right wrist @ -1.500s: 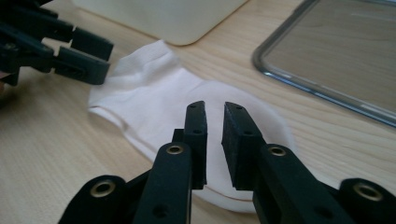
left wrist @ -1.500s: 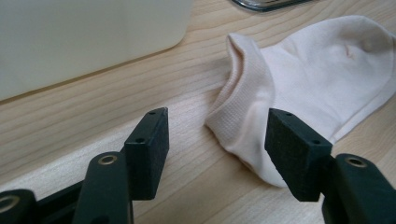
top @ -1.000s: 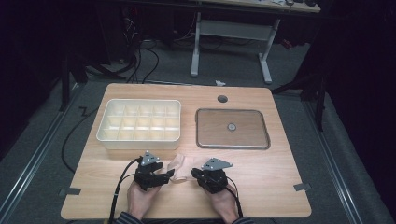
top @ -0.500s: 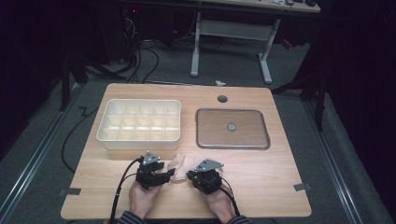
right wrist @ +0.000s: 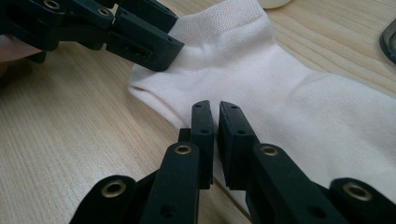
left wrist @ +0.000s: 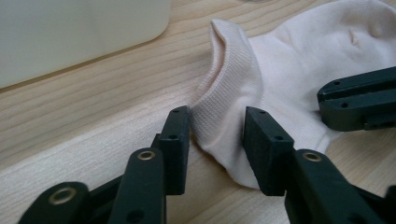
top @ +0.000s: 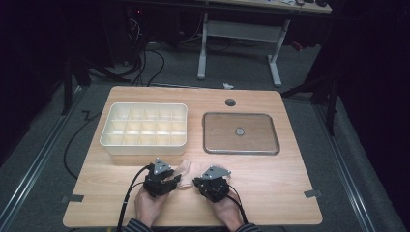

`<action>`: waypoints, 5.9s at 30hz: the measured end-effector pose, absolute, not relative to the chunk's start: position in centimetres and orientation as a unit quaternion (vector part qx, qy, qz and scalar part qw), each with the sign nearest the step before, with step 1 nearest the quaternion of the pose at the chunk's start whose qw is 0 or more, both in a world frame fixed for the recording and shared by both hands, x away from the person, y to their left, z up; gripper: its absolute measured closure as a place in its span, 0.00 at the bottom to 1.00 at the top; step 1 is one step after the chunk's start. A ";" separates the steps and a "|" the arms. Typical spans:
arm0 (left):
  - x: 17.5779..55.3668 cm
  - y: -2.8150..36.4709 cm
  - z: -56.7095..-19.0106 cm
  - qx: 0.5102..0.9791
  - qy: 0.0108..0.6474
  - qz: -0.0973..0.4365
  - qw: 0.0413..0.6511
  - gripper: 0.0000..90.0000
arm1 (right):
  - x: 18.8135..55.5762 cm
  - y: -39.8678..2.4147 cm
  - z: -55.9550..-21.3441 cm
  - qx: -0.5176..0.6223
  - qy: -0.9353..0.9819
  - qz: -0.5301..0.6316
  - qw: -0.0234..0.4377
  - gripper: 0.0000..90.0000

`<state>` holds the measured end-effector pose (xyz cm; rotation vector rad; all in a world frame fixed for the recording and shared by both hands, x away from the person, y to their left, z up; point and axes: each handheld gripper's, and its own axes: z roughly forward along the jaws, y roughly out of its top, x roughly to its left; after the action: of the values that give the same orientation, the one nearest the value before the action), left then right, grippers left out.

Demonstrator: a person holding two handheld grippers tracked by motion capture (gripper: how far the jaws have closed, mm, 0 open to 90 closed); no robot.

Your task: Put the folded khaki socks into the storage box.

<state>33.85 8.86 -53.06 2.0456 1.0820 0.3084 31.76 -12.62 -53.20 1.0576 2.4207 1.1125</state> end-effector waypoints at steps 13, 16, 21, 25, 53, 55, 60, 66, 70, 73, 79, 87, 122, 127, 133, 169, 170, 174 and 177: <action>34.4 8.9 -53.3 0.798 0.432 0.085 0.411 0.90 | 31.9 -12.7 -53.2 0.366 0.836 0.387 0.132 0.94; 34.8 9.2 -53.2 0.792 0.442 0.056 0.416 0.92 | 31.9 -12.7 -53.2 0.367 0.836 0.387 0.132 0.94; 34.8 9.4 -53.1 0.792 0.437 0.050 0.423 0.93 | 31.9 -12.8 -53.3 0.368 0.835 0.389 0.129 0.95; 34.7 9.7 -52.3 0.789 0.430 0.048 0.436 0.93 | 31.9 -12.7 -53.2 0.369 0.835 0.388 0.129 0.95; 34.4 10.1 -49.4 0.785 0.384 0.034 0.486 0.93 | 33.2 -10.5 -52.9 0.359 0.848 0.375 0.106 0.96; 34.4 10.3 -49.4 0.784 0.384 0.035 0.486 0.93 | 33.4 -10.1 -52.8 0.357 0.851 0.373 0.102 0.96; 34.5 10.5 -49.4 0.780 0.388 0.032 0.490 0.93 | 33.7 -9.8 -52.8 0.359 0.849 0.376 0.091 0.96; 34.5 11.4 -49.5 0.776 0.408 0.036 0.480 0.93 | 33.4 -10.6 -52.3 0.368 0.844 0.384 0.069 0.85; 34.4 11.7 -49.4 0.774 0.411 0.041 0.480 0.93 | 32.5 -13.0 -50.8 0.385 0.821 0.408 0.107 0.83; 34.4 11.6 -49.4 0.774 0.410 0.042 0.481 0.93 | 32.5 -14.7 -50.5 0.407 0.807 0.404 0.140 0.82; 34.2 11.3 -49.2 0.776 0.408 0.047 0.478 0.93 | 32.7 -17.3 -50.6 0.448 0.789 0.378 0.185 0.75; 34.0 10.7 -48.7 0.783 0.399 0.065 0.473 0.93 | 33.0 -18.2 -51.2 0.466 0.786 0.362 0.182 0.75; 33.7 7.8 -49.4 0.811 0.364 0.073 0.453 0.93 | 33.8 -16.5 -52.4 0.443 0.801 0.381 0.134 0.95; 33.7 7.1 -49.7 0.815 0.358 0.067 0.451 0.93 | 33.8 -16.5 -52.4 0.439 0.802 0.381 0.137 0.95; 33.7 6.5 -50.1 0.815 0.359 0.063 0.450 0.93 | 33.9 -16.6 -52.4 0.442 0.801 0.380 0.135 0.95; 34.2 4.5 -52.2 0.840 0.340 0.053 0.420 0.93 | 34.3 -16.4 -53.0 0.446 0.800 0.379 0.134 0.94; 34.2 4.5 -52.2 0.840 0.340 0.053 0.420 0.93 | 34.3 -16.4 -53.0 0.446 0.800 0.379 0.134 0.94; 34.2 4.5 -52.0 0.835 0.344 0.048 0.427 0.93 | 34.4 -16.4 -53.0 0.444 0.800 0.380 0.134 0.94; 34.0 4.3 -51.7 0.838 0.334 0.058 0.427 0.93 | 34.4 -16.4 -53.0 0.442 0.801 0.380 0.135 0.94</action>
<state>33.99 4.28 -51.66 2.0950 0.8344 0.1448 34.37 -16.37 -53.01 1.2812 2.3208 1.1010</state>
